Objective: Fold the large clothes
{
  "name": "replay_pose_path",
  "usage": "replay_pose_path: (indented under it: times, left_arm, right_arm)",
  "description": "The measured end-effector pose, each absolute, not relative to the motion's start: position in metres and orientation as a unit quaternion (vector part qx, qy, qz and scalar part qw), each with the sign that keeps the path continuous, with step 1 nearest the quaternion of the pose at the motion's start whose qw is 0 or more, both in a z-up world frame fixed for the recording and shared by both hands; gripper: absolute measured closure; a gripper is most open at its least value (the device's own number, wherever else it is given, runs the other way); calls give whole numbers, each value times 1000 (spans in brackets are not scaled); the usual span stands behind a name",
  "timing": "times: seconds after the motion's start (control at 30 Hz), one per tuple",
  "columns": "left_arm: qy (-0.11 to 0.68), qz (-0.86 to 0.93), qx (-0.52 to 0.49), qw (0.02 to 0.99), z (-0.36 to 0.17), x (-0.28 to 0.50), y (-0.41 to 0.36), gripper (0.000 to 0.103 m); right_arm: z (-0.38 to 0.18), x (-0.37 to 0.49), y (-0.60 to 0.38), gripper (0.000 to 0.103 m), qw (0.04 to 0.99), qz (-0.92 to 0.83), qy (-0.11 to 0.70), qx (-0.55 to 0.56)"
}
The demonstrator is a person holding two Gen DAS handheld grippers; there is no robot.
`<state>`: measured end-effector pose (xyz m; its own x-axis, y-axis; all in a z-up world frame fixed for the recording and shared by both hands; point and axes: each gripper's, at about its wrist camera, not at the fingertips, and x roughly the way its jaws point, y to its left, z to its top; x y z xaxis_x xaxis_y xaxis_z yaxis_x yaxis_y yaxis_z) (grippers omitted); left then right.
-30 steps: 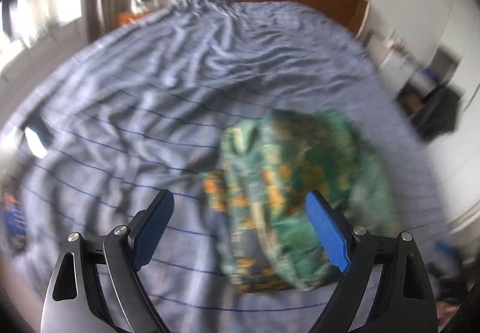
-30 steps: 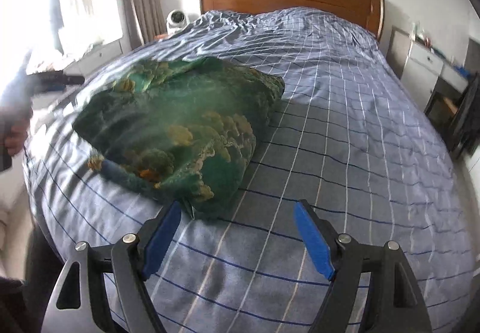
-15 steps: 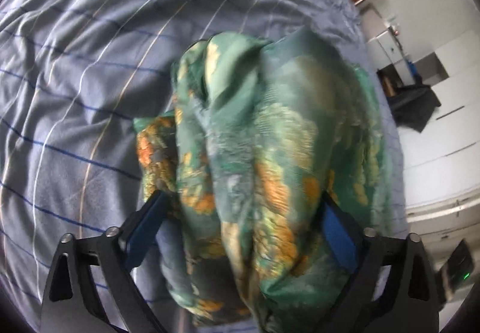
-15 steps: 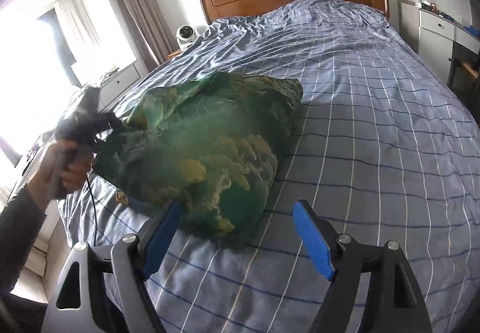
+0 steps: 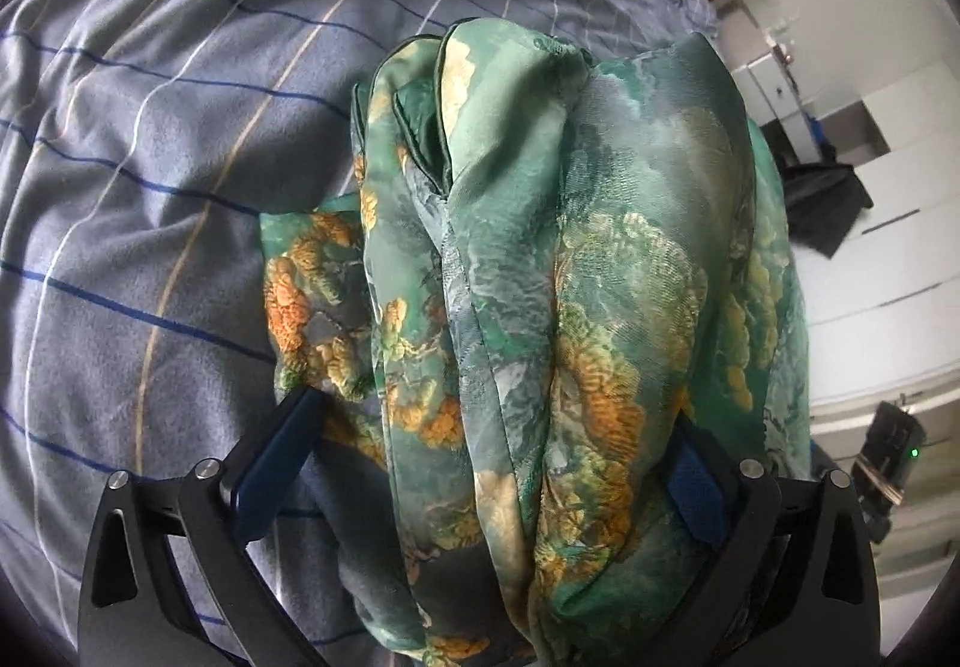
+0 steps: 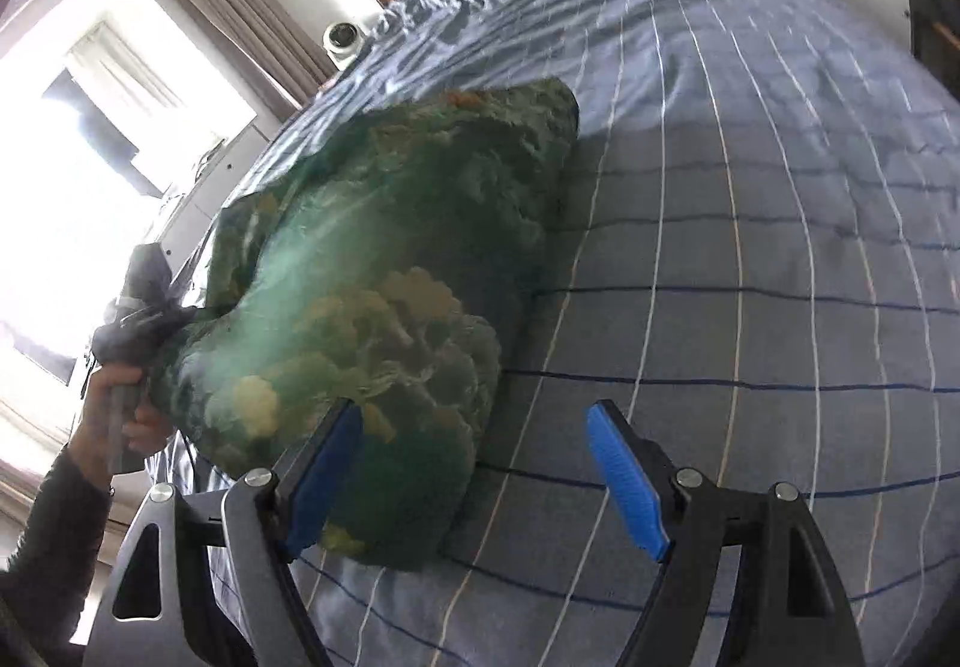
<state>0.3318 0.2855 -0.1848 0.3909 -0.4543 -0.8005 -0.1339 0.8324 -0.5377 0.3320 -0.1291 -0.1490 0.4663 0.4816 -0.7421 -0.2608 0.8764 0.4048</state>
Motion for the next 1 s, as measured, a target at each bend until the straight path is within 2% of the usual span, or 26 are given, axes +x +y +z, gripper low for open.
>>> replay_pose_path:
  times: [0.4, 0.53, 0.57, 0.6, 0.73, 0.8, 0.83, 0.87, 0.93, 1.0]
  left_arm:
    - [537, -145, -297, 776, -198, 344, 293, 0]
    - [530, -144, -298, 781, -198, 344, 293, 0]
    - [526, -142, -300, 783, -198, 344, 293, 0]
    - [524, -139, -301, 784, -199, 344, 294, 0]
    - [524, -120, -304, 786, -197, 332, 289, 0]
    - [519, -113, -288, 797, -187, 328, 278, 16]
    - [512, -113, -274, 806, -179, 326, 269, 31]
    - [510, -108, -258, 813, -172, 324, 264, 42]
    - [507, -103, -226, 826, -157, 317, 254, 53]
    - [498, -100, -217, 833, -143, 310, 251, 58]
  right_arm:
    - [-170, 355, -124, 24, 816, 266, 486, 163]
    - [-190, 385, -119, 24, 776, 305, 494, 245]
    - [-195, 392, -116, 20, 761, 317, 499, 268]
    - [-200, 399, -112, 11, 750, 319, 506, 282]
    - [-194, 408, -83, 12, 781, 290, 511, 209]
    - [-181, 402, -70, 15, 803, 280, 502, 157]
    - [-171, 394, -61, 18, 819, 275, 490, 115]
    - [-163, 388, -54, 21, 830, 273, 479, 82]
    - [-148, 372, -40, 28, 848, 275, 452, 29]
    - [-135, 358, -33, 31, 860, 281, 426, 5]
